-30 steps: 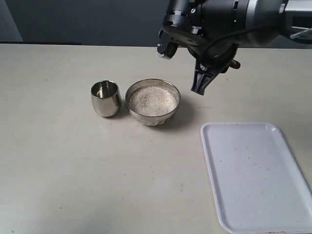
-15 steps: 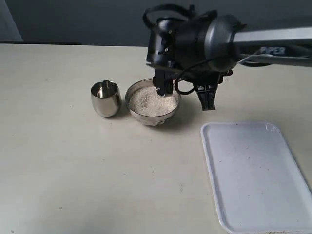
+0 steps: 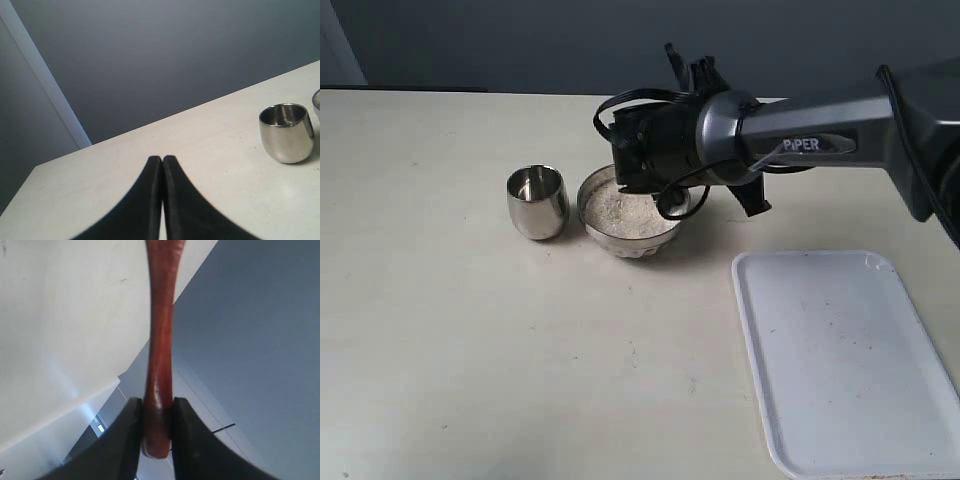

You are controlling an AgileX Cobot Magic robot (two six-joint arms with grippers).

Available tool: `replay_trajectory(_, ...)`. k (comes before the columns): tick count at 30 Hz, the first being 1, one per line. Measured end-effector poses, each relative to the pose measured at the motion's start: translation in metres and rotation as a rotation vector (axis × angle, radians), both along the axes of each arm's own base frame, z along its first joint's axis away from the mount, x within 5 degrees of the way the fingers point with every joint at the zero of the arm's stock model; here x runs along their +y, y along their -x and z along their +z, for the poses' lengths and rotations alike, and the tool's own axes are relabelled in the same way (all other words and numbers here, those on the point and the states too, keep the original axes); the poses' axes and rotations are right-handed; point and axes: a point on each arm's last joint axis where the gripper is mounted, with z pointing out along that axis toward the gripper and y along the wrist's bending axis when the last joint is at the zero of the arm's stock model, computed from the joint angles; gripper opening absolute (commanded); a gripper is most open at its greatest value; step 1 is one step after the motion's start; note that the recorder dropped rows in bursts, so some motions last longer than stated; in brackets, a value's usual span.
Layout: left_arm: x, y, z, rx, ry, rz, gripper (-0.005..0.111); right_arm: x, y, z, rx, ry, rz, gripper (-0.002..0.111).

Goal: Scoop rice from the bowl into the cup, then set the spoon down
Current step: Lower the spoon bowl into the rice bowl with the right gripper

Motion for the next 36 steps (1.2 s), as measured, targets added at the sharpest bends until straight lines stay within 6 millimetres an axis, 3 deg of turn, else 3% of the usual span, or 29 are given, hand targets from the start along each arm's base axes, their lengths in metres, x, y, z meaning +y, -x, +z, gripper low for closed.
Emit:
replay_trajectory(12, 0.0, 0.0, 0.0, 0.0, 0.0, 0.0, 0.0, 0.017, 0.014, -0.002, 0.012, 0.044, 0.08, -0.001)
replay_trajectory(19, 0.0, 0.0, 0.0, 0.0, 0.0, 0.0, 0.0, 0.019, 0.013, -0.018, 0.033, 0.082, 0.087, -0.001)
replay_trajectory(36, 0.0, 0.0, 0.0, 0.0, 0.0, 0.0, 0.0, 0.019, 0.014, -0.021, 0.084, 0.125, 0.107, -0.001)
